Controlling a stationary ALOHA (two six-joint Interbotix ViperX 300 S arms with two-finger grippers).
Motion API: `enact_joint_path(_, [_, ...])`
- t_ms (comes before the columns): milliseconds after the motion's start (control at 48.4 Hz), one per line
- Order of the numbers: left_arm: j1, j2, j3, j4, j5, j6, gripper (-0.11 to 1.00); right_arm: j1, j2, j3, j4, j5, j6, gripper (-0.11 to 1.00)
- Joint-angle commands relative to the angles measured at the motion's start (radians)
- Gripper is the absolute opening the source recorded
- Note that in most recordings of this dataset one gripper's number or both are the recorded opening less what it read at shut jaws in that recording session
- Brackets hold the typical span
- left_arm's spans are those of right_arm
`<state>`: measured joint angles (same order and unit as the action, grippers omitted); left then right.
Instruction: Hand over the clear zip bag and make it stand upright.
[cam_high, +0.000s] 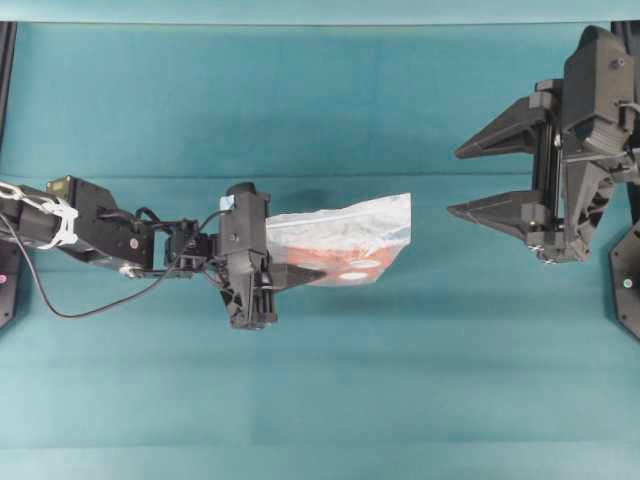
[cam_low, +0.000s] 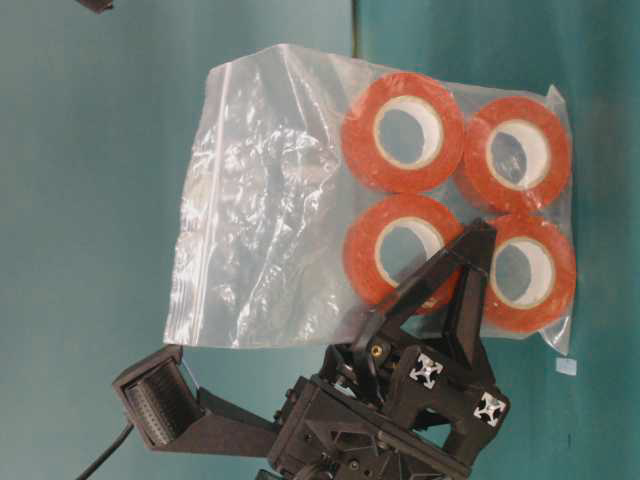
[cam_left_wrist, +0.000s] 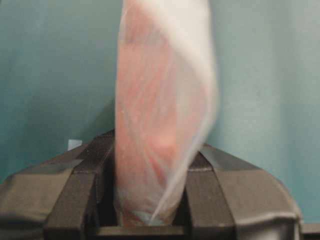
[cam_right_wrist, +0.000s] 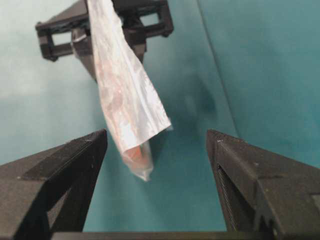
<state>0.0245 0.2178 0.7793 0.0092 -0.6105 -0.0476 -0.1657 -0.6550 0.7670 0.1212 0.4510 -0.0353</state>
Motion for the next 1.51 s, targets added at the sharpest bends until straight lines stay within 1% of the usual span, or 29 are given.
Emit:
enact_joint_path(0, [-0.002, -0.014, -0.009, 0.002, -0.003, 0.002, 0.24, -0.002, -0.006, -0.008, 0.002, -0.012, 0.008, 0.85])
enact_joint_path(1488, [0.0, -0.021, -0.011, 0.003, 0.02, 0.002, 0.24, -0.002, 0.003, -0.006, 0.002, -0.012, 0.002, 0.85])
